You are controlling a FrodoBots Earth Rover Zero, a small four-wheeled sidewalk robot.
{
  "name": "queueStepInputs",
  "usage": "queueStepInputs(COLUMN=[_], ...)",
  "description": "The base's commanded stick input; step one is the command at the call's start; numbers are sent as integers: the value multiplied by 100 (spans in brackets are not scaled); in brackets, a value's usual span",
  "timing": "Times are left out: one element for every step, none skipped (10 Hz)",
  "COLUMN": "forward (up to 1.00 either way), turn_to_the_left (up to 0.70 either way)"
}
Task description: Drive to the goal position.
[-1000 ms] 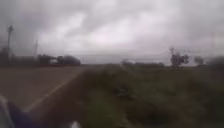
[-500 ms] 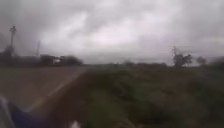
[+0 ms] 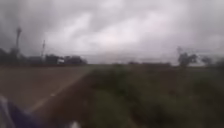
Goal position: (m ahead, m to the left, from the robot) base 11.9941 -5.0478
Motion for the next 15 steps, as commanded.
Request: queueStepInputs(forward=[0,0,0,0,0,0,0,0,0,0,0,0,0,0,0], turn_to_the_left=[70,70,70,70,70,70,70,70,13,0,0,0,0,0,0])
